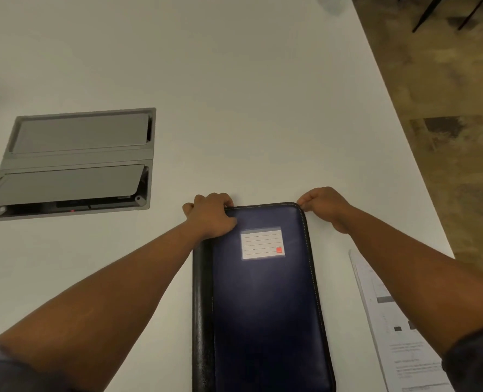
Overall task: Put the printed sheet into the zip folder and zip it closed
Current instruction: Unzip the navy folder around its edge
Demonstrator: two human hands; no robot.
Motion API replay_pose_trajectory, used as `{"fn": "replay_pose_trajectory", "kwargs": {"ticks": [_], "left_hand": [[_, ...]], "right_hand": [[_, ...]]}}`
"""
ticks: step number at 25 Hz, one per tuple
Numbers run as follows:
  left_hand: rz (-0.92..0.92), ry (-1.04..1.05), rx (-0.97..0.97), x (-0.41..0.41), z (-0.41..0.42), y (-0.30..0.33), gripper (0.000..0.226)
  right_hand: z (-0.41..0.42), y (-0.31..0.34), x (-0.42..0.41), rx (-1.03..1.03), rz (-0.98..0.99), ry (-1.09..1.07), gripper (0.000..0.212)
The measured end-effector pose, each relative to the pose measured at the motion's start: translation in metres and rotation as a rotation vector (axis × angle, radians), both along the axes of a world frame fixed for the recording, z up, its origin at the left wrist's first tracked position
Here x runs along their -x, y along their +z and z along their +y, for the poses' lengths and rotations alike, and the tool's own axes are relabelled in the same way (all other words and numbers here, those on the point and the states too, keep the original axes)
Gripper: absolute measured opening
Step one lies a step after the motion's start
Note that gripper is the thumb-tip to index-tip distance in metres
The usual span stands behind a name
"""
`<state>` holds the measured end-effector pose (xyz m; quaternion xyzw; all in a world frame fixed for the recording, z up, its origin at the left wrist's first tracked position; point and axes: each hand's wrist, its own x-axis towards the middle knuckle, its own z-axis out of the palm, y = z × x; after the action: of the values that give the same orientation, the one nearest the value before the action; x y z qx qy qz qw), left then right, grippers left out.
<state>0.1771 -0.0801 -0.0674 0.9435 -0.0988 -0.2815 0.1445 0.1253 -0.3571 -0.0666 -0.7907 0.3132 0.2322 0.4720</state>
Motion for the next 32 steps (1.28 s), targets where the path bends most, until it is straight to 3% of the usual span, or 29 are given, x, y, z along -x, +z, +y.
{"fn": "replay_pose_trajectory", "kwargs": {"ticks": [4, 9, 14, 21, 24, 29, 32], "left_hand": [[-0.023, -0.099, 0.070, 0.019, -0.061, -0.005, 0.043], [-0.061, 0.076, 0.146, 0.036, -0.122, -0.012, 0.022], [0.020, 0.286, 0.245, 0.032, -0.131, -0.019, 0.015], [0.103, 0.398, 0.362, 0.026, -0.126, -0.021, 0.016], [0.096, 0.384, 0.359, 0.028, -0.127, -0.021, 0.016], [0.043, 0.367, 0.319, 0.029, -0.129, -0.021, 0.017], [-0.058, 0.226, 0.245, 0.035, -0.129, -0.019, 0.026]], "right_hand": [[-0.014, -0.002, 0.018, -0.061, -0.113, 0.099, 0.014], [-0.016, -0.017, 0.028, -0.020, -0.220, 0.106, 0.013], [-0.011, -0.030, 0.038, 0.155, -0.288, 0.148, 0.013], [-0.022, -0.038, 0.061, 0.424, -0.443, 0.533, 0.025], [-0.022, -0.042, 0.071, 0.428, -0.512, 0.516, 0.019], [-0.015, -0.038, 0.068, 0.349, -0.454, 0.425, 0.015], [-0.016, -0.035, 0.068, 0.275, -0.461, 0.345, 0.010]]}}
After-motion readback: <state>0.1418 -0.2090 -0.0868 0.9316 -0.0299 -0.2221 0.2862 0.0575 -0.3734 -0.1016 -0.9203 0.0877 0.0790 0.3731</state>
